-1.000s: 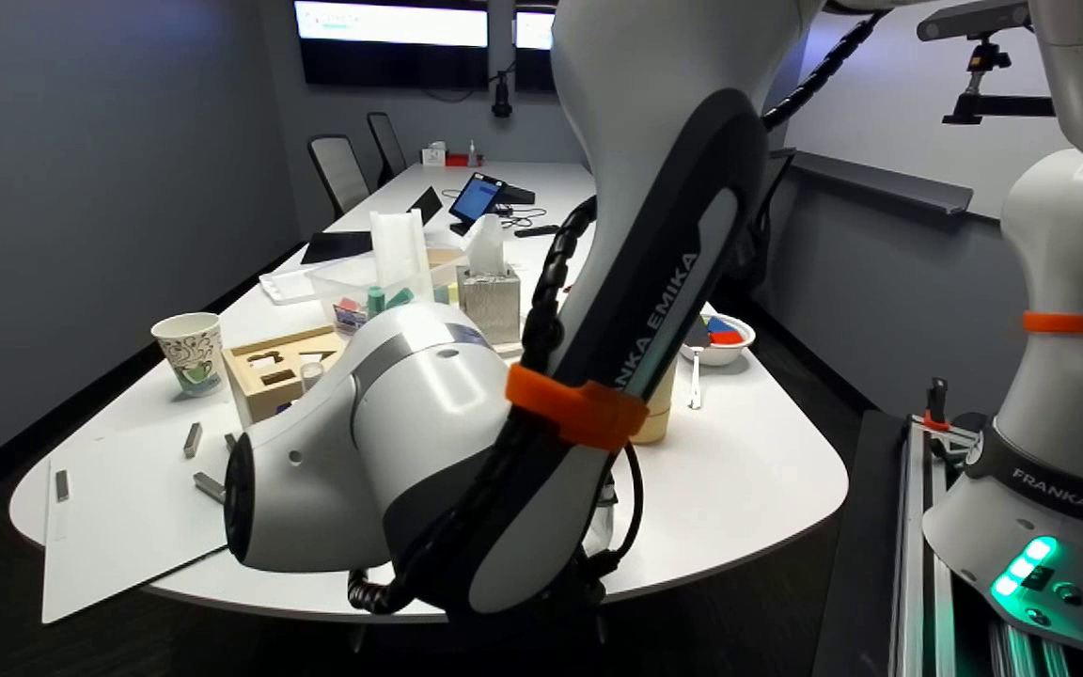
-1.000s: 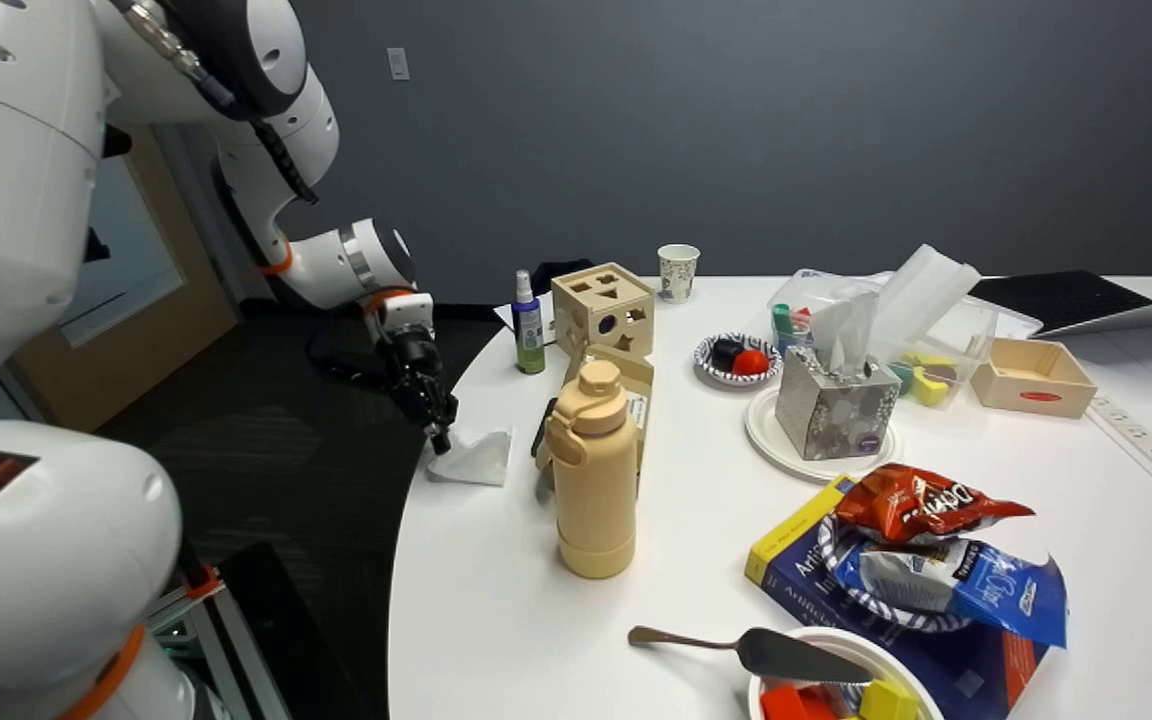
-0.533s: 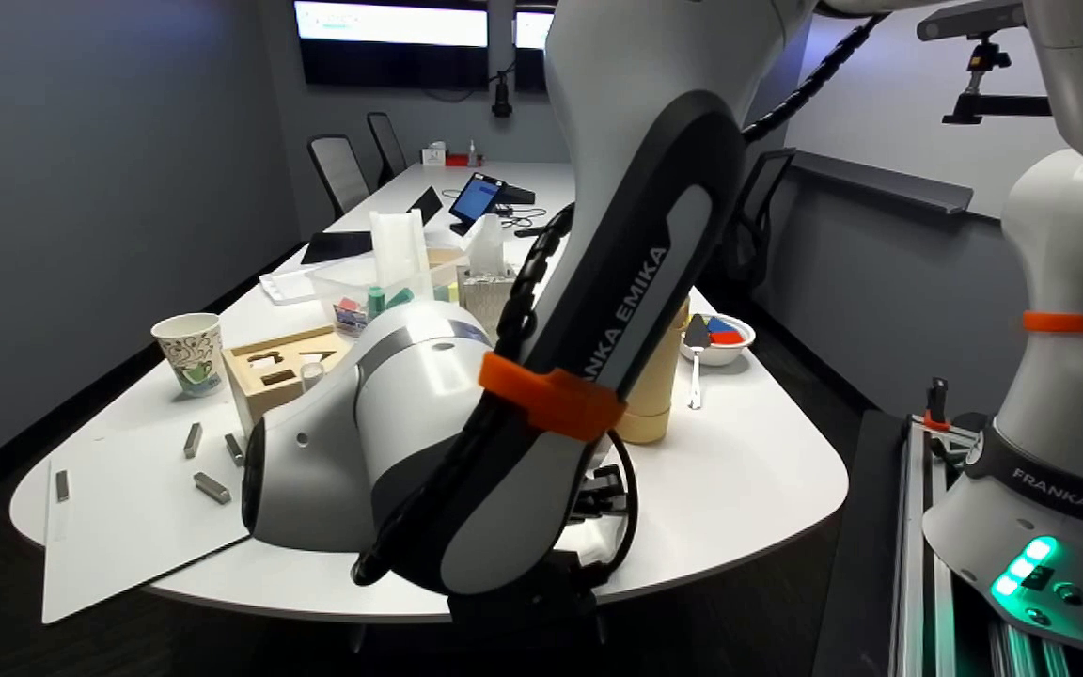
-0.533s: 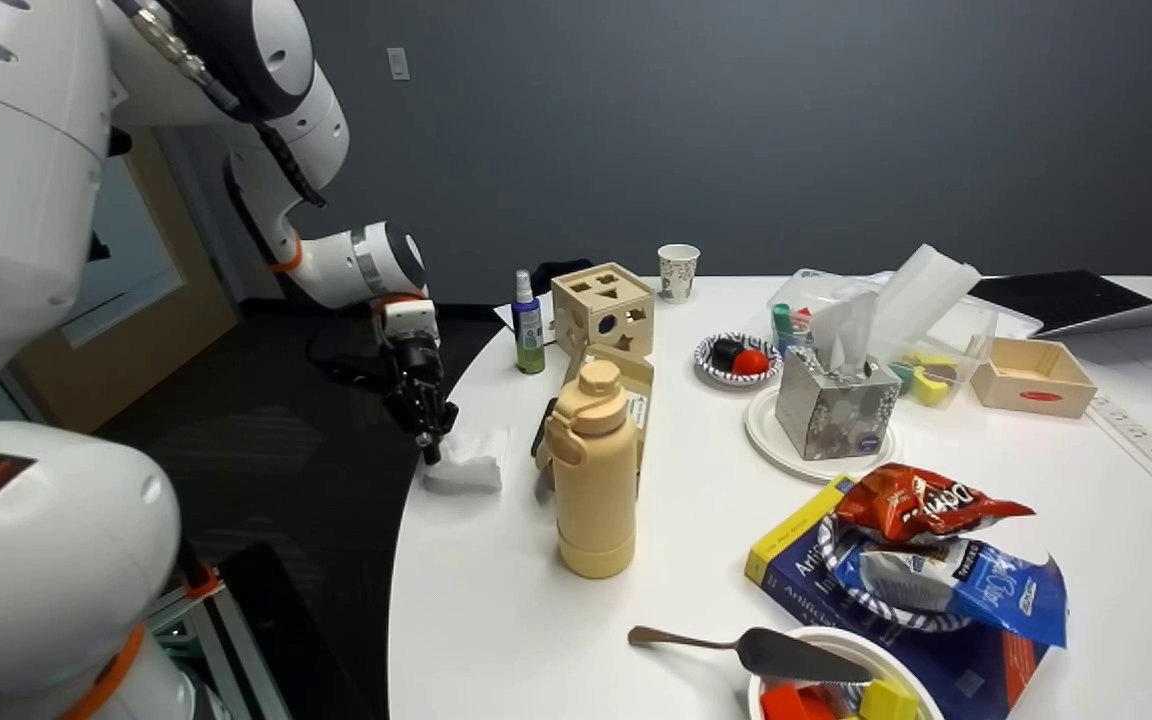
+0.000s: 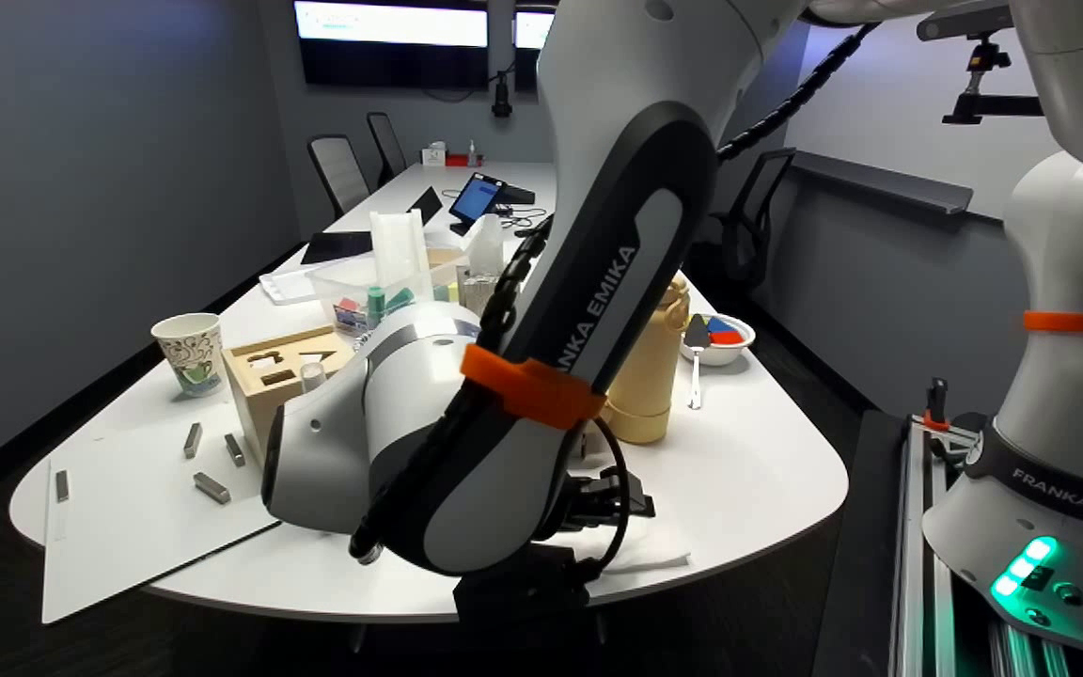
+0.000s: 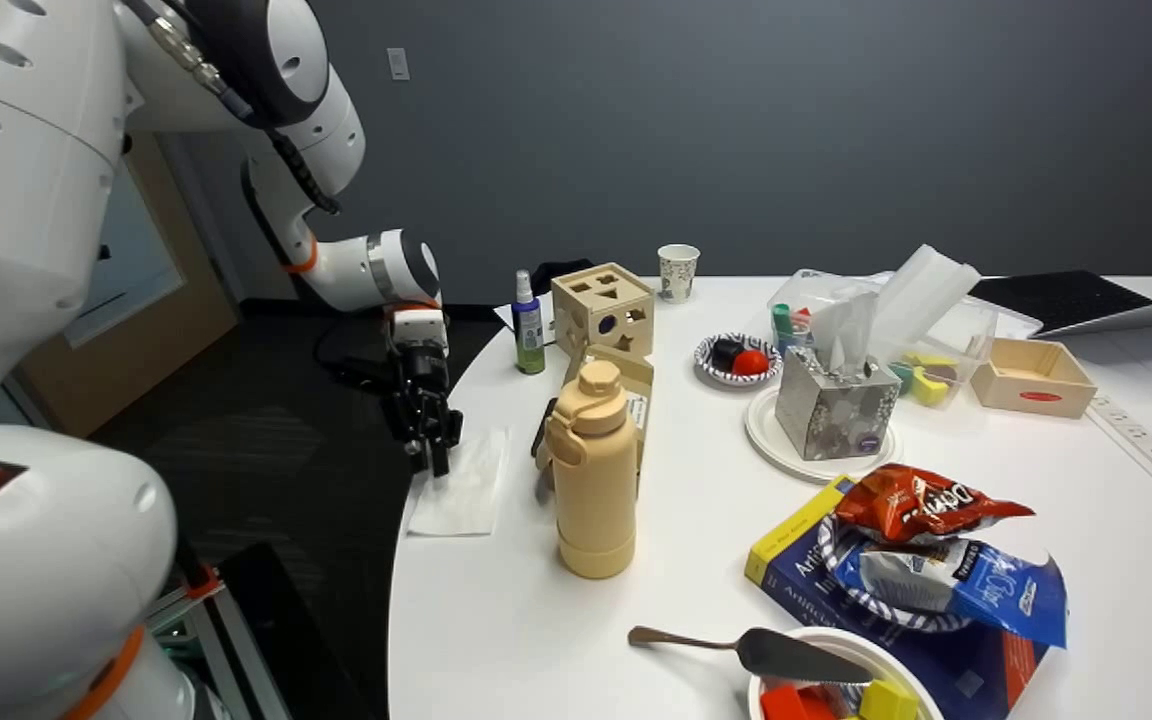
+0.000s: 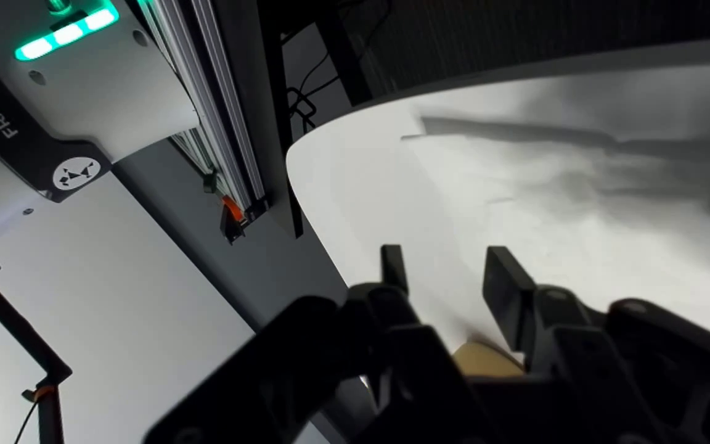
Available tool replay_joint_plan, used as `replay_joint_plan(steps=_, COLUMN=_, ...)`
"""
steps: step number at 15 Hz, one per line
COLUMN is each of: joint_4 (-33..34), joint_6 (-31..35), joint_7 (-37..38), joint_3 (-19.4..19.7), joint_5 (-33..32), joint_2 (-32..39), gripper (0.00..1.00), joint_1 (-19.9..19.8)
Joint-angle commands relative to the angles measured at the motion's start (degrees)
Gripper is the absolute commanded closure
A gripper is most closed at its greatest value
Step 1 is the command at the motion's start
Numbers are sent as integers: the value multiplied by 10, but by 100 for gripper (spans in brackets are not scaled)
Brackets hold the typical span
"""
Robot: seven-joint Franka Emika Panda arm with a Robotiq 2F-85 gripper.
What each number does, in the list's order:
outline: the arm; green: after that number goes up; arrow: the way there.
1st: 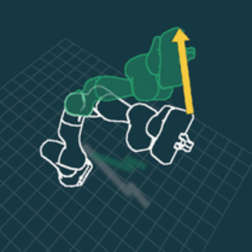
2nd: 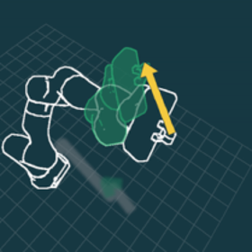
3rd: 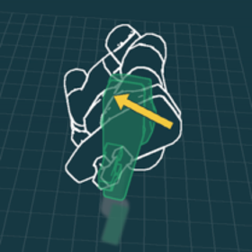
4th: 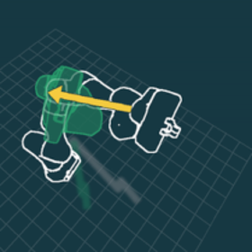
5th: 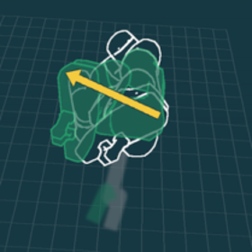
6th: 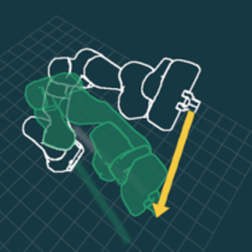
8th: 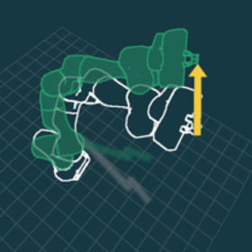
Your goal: Unfold the napkin
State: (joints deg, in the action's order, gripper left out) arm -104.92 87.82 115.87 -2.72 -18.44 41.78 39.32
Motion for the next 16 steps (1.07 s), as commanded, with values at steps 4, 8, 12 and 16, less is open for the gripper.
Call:
replay_joint_plan(steps=4, joint_4=-34, joint_6=59, joint_7=-12, joint_3=-24, joint_5=-5, joint_2=-28, gripper=8, joint_1=-34)
replay_joint_plan(steps=8, joint_4=-107, joint_6=188, joint_7=-53, joint_3=-39, joint_5=-26, joint_2=-77, gripper=0, joint_1=-57)
replay_joint_plan(steps=12, joint_4=-202, joint_6=265, joint_7=-59, joint_3=-47, joint_5=-35, joint_2=-157, gripper=0, joint_1=-73)
replay_joint_plan(steps=16, joint_4=-277, joint_6=353, joint_7=-89, joint_3=-56, joint_5=-46, joint_2=-207, gripper=0, joint_1=-103)
